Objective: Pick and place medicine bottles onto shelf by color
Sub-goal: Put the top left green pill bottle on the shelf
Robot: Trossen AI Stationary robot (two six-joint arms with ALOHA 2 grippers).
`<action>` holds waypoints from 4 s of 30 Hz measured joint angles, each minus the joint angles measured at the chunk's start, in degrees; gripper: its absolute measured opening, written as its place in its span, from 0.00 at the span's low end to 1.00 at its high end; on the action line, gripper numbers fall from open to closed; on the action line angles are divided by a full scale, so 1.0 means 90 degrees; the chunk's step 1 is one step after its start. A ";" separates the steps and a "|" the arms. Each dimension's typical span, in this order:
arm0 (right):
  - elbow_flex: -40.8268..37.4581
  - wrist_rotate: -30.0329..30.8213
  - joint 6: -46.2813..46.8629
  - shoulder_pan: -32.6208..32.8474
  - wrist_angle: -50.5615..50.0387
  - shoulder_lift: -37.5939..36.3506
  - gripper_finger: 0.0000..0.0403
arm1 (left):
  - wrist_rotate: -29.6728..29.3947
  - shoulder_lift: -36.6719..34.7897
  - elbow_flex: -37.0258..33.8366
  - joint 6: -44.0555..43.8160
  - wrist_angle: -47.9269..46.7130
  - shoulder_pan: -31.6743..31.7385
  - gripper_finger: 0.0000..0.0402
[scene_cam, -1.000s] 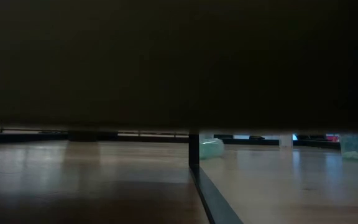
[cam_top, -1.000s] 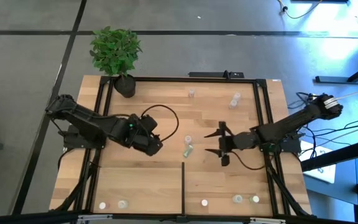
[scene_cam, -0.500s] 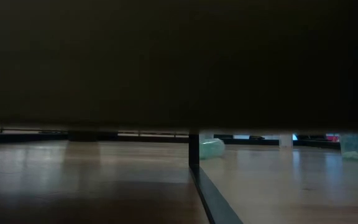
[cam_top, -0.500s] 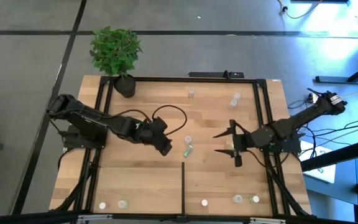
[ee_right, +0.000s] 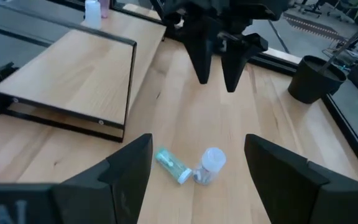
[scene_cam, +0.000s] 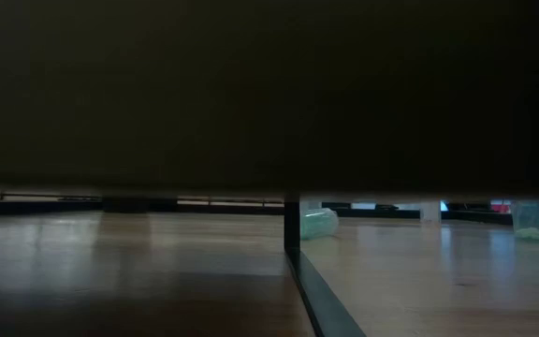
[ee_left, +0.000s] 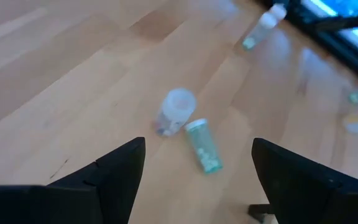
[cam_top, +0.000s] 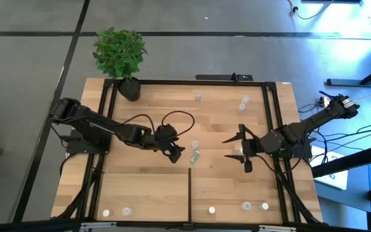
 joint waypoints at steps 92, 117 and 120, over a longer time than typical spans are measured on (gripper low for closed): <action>0.0000 -0.1681 0.0684 -0.1423 0.2786 0.3808 0.64 | -0.0486 0.0649 -0.0001 -0.0616 -0.0071 -0.0512 0.72; -0.0002 -0.1688 0.0500 -0.1371 0.1415 0.2249 0.64 | -0.0507 0.1792 0.0002 0.0241 0.1560 -0.0374 0.72; -0.0002 -0.1690 0.0504 -0.1367 0.1409 0.2249 0.64 | -0.0484 0.1959 0.0002 0.0385 0.1666 -0.0357 0.72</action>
